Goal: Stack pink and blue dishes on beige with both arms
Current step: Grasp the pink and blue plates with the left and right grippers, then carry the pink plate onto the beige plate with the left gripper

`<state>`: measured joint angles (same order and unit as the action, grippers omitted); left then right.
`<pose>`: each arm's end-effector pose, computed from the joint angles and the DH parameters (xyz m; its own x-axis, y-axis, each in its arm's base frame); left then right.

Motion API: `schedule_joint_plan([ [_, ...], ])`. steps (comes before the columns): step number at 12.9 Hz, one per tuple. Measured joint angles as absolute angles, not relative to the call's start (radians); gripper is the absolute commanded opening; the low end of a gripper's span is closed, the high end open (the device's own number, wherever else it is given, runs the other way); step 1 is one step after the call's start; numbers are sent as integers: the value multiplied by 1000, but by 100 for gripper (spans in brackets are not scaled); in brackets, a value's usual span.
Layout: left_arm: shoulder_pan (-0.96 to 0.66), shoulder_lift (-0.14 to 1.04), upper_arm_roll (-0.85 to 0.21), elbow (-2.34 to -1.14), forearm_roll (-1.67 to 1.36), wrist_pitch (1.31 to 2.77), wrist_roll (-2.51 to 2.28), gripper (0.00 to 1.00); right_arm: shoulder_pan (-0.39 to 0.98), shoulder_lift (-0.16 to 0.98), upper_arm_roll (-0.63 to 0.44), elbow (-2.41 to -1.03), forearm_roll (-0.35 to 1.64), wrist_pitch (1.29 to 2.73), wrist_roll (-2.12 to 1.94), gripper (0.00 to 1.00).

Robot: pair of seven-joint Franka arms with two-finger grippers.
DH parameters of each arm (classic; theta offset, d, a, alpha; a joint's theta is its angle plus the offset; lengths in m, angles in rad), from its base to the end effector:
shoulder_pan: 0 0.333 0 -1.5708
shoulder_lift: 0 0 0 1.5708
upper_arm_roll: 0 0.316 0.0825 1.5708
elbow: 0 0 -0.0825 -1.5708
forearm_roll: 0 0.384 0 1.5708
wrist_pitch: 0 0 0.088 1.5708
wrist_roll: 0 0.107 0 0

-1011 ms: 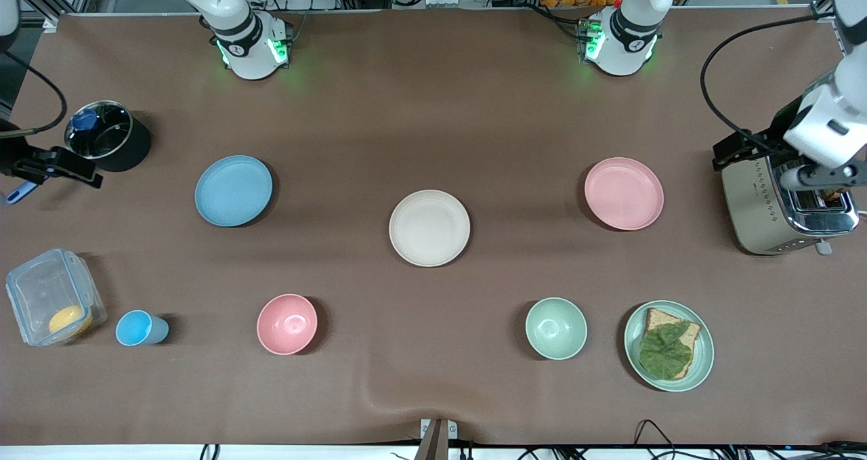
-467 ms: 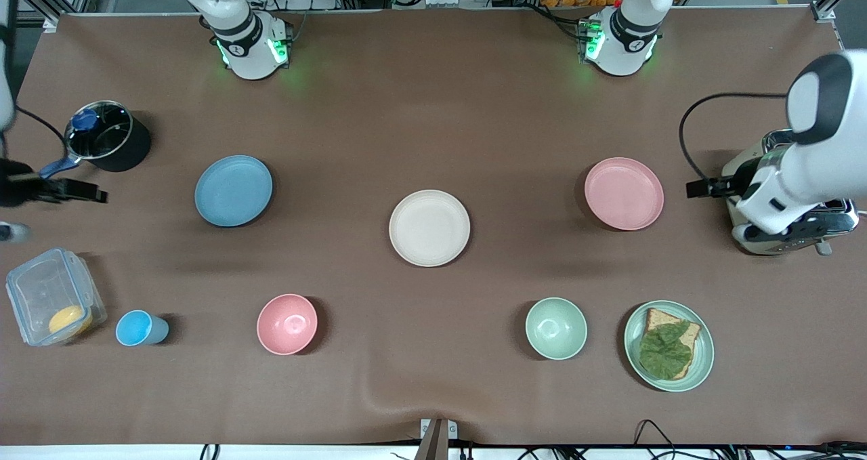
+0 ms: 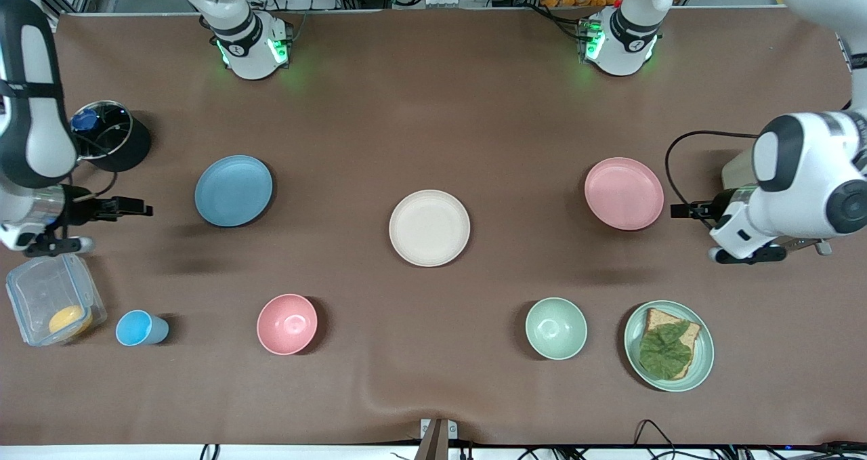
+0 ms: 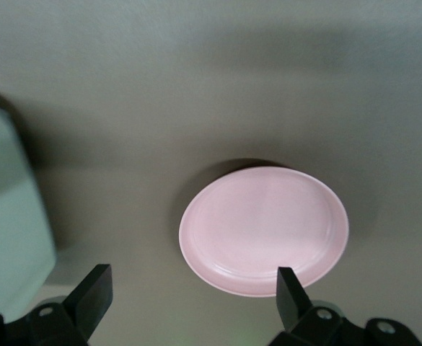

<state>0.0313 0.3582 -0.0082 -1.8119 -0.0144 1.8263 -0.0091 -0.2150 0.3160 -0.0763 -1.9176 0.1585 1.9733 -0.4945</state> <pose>0.5983 0.0129 0.3212 0.9408 0.0340 -0.3372 0.0403 -0.9991 0.0117 0.5667 -0.1576 0.3113 0.9737 0.1397 -0.1799 0.1003 -0.9721 -0.2118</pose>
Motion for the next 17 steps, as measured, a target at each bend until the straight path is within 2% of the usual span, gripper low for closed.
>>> schedule_joint_plan([
  [4,108,425,-8,-1863,-171,1885,127,100,-225,336,-75,-2097,200,2159,-593,100],
  [11,118,455,-13,-1974,-186,2008,323,100,-208,439,-58,-2104,253,2206,-712,100],
  [12,126,461,-13,-1982,-199,2017,362,89,-196,440,-54,-2103,253,2207,-725,100],
  [15,148,480,-13,-2001,-220,2041,481,47,-170,441,-54,-2101,253,2207,-785,100],
  [16,155,483,-13,-2003,-231,2044,508,39,-169,444,-54,-2099,253,2208,-805,100],
  [17,160,486,-13,-2006,-246,2046,537,37,-169,447,-55,-2097,253,2208,-827,100],
])
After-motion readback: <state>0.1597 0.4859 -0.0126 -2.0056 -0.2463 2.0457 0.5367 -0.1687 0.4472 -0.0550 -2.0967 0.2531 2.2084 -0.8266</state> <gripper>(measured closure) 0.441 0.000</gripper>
